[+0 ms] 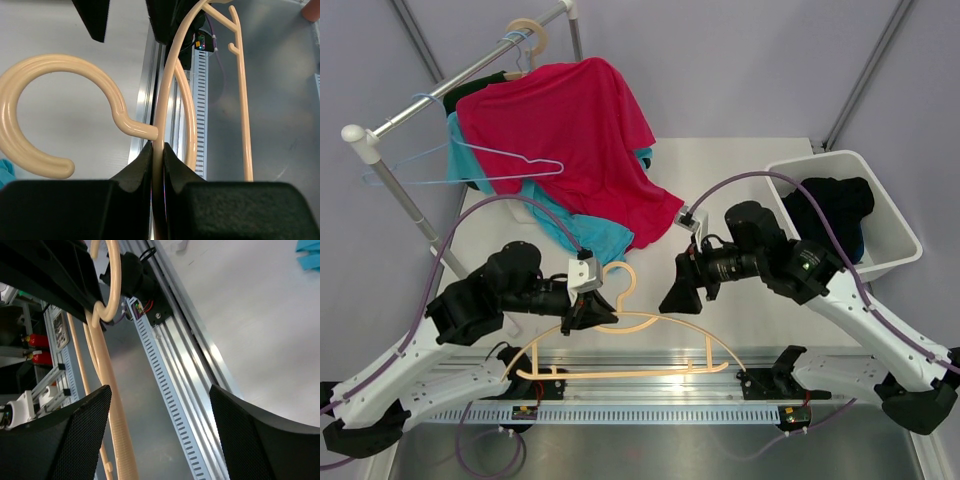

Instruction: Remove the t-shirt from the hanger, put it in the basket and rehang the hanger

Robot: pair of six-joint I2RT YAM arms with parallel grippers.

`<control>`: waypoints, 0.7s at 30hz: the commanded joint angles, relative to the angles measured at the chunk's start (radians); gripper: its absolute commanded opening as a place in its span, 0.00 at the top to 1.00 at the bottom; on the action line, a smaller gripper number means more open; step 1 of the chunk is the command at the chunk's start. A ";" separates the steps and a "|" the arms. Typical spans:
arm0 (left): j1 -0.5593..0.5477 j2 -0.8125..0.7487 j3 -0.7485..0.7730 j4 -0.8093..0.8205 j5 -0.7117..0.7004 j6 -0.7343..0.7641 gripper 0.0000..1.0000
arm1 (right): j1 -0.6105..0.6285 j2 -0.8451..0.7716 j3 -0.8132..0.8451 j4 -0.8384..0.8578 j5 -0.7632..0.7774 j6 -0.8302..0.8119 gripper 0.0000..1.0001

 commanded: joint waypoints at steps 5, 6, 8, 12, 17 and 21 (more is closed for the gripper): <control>0.003 0.004 0.041 0.030 0.021 0.015 1.00 | 0.009 -0.117 -0.154 0.136 -0.216 0.038 0.28; 0.003 0.005 0.040 0.031 0.024 0.017 1.00 | 0.010 -0.137 -0.188 0.175 -0.239 0.046 0.32; 0.003 0.014 0.041 0.031 0.021 0.019 1.00 | 0.009 -0.157 -0.223 0.251 -0.242 0.084 0.42; 0.004 0.027 0.053 0.029 -0.004 0.017 1.00 | 0.009 -0.200 -0.340 0.422 -0.372 0.189 0.47; 0.003 0.016 0.057 0.038 -0.016 0.032 1.00 | 0.009 -0.249 -0.420 0.609 -0.434 0.314 0.48; 0.003 -0.018 0.037 0.083 -0.042 0.057 1.00 | 0.009 -0.232 -0.446 0.637 -0.429 0.364 0.55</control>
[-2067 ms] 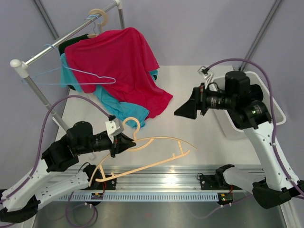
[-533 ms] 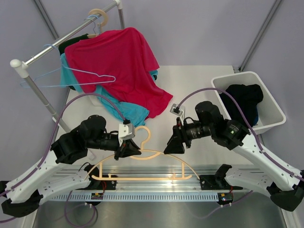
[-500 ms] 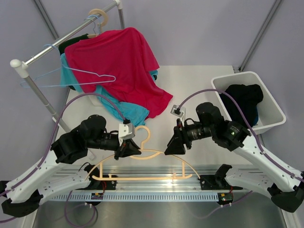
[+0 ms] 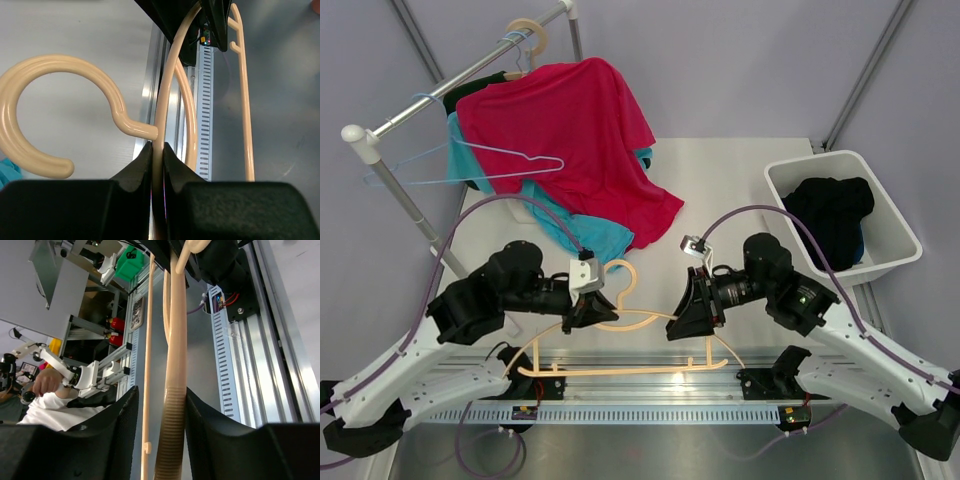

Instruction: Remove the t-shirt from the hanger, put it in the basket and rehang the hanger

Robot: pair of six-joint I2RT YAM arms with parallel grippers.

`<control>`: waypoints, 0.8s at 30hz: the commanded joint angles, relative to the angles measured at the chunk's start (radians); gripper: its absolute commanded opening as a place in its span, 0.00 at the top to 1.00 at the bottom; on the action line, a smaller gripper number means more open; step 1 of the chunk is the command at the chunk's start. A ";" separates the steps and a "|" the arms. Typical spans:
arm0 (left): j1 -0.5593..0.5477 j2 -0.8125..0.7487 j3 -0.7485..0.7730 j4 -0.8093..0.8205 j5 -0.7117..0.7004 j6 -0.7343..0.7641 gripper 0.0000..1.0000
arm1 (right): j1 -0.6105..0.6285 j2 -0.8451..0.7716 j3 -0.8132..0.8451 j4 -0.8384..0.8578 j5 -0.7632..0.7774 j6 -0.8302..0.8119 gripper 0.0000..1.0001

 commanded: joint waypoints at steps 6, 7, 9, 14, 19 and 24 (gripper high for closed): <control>0.001 -0.110 -0.050 0.178 0.003 0.117 1.00 | 0.009 0.036 0.021 0.083 -0.028 0.079 1.00; 0.003 -0.111 -0.051 0.177 0.003 0.114 1.00 | 0.008 0.038 0.018 0.103 -0.031 0.092 1.00; 0.001 -0.096 -0.045 0.166 -0.012 0.103 0.98 | 0.008 0.038 0.025 0.099 -0.016 0.077 1.00; 0.001 -0.036 0.022 0.126 -0.097 0.068 0.55 | 0.008 0.042 0.094 -0.005 0.131 0.008 1.00; 0.003 0.008 0.101 0.145 -0.115 0.010 0.19 | 0.008 0.033 0.154 -0.062 0.205 -0.033 1.00; 0.003 0.044 0.176 0.171 -0.233 -0.133 0.01 | 0.008 0.010 0.200 -0.186 0.314 -0.102 1.00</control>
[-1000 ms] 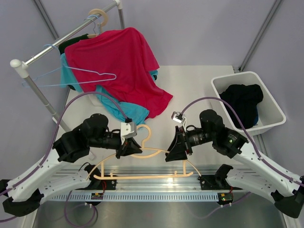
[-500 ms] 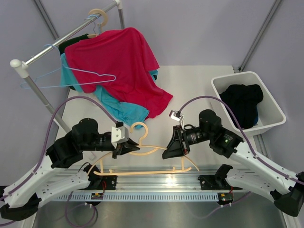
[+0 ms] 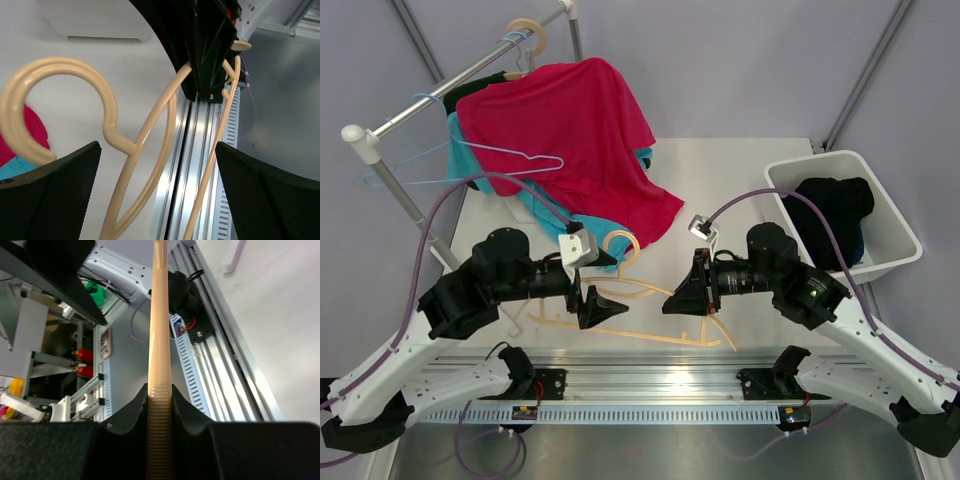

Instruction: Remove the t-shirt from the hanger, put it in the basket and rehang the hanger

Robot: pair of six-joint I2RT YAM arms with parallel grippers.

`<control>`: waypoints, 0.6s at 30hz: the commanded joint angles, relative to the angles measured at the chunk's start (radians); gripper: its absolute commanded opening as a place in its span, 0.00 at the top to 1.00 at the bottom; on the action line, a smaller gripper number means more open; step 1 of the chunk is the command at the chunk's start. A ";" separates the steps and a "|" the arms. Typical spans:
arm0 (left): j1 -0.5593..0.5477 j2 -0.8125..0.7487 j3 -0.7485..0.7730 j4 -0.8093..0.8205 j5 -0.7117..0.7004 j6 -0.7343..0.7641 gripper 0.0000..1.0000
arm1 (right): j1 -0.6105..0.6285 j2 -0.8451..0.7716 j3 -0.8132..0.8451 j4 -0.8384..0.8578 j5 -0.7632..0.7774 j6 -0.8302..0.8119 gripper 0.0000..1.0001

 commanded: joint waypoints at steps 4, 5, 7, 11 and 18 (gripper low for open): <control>0.001 0.004 0.133 0.098 -0.214 -0.196 0.01 | 0.004 -0.060 0.068 -0.133 0.151 -0.102 1.00; 0.001 0.001 0.150 0.103 -0.242 -0.231 0.01 | 0.004 -0.065 0.071 -0.140 0.168 -0.105 1.00; 0.001 -0.003 0.169 0.107 -0.271 -0.262 0.01 | 0.004 -0.066 0.088 -0.163 0.210 -0.122 1.00; 0.001 -0.009 0.209 0.092 -0.488 -0.318 0.01 | 0.004 -0.051 0.137 -0.209 0.322 -0.166 1.00; 0.001 -0.054 0.158 0.061 -0.831 -0.358 0.01 | 0.004 -0.039 0.211 -0.182 0.580 -0.240 1.00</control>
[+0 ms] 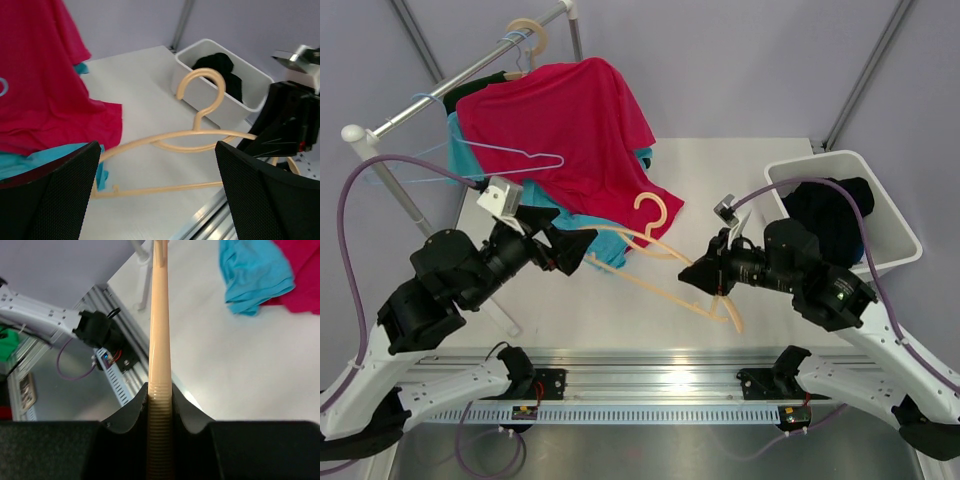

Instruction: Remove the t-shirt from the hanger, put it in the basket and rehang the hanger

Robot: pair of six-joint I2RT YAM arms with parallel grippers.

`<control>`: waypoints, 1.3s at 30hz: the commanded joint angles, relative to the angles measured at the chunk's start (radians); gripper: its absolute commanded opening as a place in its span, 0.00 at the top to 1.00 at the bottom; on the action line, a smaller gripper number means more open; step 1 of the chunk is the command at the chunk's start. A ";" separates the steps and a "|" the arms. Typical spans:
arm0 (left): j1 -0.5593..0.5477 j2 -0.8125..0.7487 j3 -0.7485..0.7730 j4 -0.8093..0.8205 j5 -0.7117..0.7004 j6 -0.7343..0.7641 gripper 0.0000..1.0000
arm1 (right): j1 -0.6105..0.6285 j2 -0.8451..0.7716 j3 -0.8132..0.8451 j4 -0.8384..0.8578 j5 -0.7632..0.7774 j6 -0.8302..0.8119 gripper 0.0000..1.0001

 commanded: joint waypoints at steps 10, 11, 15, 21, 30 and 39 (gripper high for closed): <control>0.000 -0.176 -0.080 -0.027 -0.259 -0.050 0.01 | 0.006 0.180 0.345 0.063 0.301 -0.166 1.00; 0.000 -0.189 -0.092 -0.026 -0.244 -0.083 0.01 | 0.004 0.194 0.362 0.069 0.305 -0.175 1.00; 0.000 -0.275 -0.158 -0.001 -0.210 -0.215 0.01 | 0.006 0.248 0.407 0.173 0.349 -0.250 1.00; 0.000 -0.302 -0.093 0.003 -0.106 -0.236 0.01 | 0.004 0.326 0.451 0.314 0.373 -0.339 1.00; 0.000 -0.230 -0.051 0.032 -0.099 -0.142 0.01 | 0.004 0.435 0.473 0.451 0.291 -0.375 1.00; -0.001 -0.091 -0.149 0.339 -0.073 -0.260 0.05 | 0.004 0.344 0.275 0.650 0.244 -0.307 1.00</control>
